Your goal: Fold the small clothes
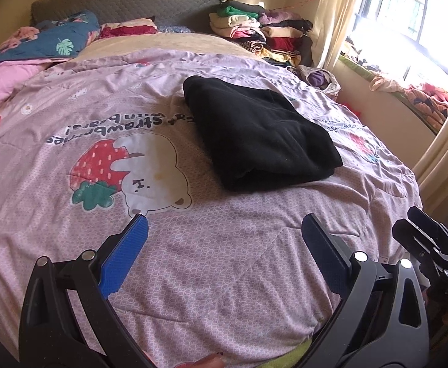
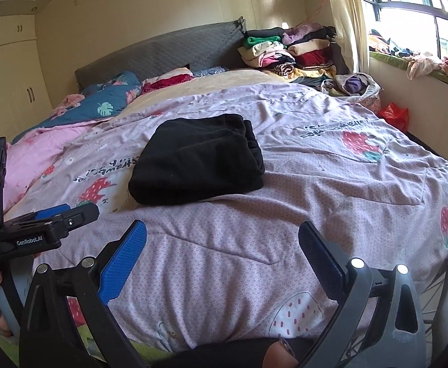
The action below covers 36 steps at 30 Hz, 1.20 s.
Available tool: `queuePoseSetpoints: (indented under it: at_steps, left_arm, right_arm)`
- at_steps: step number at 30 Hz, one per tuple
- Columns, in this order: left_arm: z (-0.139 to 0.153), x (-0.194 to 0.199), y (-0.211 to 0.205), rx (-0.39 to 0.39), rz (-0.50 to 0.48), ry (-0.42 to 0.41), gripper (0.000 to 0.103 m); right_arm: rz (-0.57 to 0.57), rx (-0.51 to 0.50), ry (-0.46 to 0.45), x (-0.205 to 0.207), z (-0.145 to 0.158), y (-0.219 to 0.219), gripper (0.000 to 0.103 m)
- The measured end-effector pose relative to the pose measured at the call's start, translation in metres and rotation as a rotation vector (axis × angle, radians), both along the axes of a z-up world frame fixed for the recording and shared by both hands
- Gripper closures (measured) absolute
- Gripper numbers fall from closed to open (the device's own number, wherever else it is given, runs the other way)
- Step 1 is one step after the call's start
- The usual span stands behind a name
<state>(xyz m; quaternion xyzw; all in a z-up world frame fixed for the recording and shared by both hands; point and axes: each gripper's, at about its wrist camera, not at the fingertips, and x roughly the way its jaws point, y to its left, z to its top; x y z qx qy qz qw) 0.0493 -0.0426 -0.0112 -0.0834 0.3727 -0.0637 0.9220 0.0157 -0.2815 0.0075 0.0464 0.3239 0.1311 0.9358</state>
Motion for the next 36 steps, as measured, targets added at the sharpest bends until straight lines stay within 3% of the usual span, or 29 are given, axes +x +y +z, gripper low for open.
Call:
queuePoseSetpoints:
  at_steps: [36]
  left_arm:
    - [-0.0021, -0.0027, 0.0054, 0.023, 0.024, 0.009, 0.009]
  right_arm:
    - [-0.003, -0.013, 0.028, 0.0000, -0.0073, 0.0006, 0.004]
